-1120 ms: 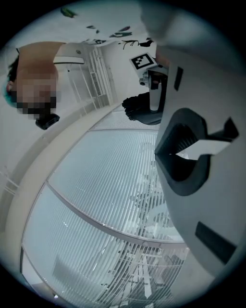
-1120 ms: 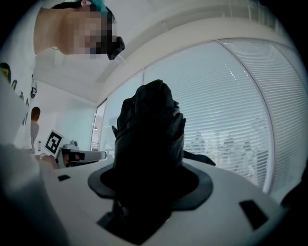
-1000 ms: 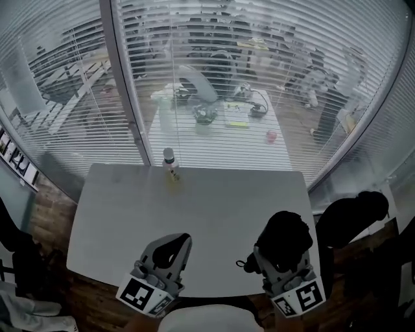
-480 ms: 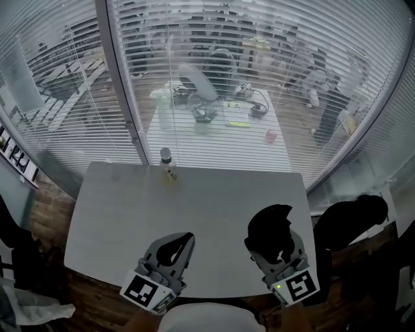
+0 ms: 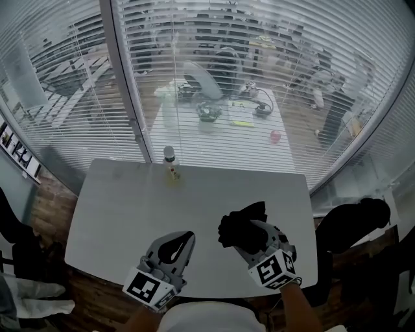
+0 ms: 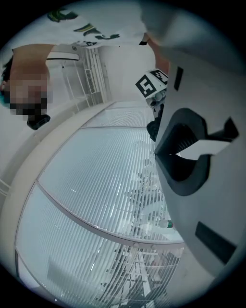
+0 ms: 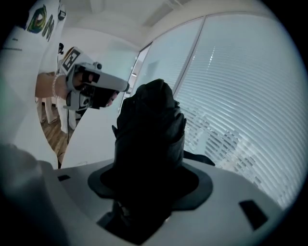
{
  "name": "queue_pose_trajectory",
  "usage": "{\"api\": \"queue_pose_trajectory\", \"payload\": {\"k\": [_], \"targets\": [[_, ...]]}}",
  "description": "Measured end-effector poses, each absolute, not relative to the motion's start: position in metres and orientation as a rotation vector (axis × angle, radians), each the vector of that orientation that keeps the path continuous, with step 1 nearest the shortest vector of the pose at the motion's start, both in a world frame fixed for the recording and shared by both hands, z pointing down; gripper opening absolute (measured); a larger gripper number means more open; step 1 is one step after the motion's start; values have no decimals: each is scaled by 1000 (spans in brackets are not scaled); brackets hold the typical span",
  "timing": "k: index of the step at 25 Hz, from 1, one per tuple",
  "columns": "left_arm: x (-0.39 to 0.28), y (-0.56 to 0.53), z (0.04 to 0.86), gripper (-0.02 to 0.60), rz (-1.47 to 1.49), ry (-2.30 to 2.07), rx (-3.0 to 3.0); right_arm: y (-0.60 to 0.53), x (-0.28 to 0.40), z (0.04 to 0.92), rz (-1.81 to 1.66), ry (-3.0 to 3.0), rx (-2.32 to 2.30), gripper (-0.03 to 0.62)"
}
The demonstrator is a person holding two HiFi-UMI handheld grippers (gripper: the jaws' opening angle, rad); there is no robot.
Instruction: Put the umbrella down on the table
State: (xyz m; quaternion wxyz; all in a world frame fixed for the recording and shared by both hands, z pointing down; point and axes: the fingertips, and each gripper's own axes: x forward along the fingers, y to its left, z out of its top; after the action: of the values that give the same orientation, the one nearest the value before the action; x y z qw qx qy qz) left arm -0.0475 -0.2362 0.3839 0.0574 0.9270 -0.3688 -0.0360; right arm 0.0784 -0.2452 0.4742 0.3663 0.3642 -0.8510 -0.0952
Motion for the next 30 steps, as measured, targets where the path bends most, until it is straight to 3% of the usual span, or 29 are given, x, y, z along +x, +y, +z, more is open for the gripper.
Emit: {"api": "queue_pose_trajectory", "payload": {"k": [30], "targets": [[-55,-244,406,12,-77,-1199,2717,-264,48,709,-151,-1754,261,273]]}}
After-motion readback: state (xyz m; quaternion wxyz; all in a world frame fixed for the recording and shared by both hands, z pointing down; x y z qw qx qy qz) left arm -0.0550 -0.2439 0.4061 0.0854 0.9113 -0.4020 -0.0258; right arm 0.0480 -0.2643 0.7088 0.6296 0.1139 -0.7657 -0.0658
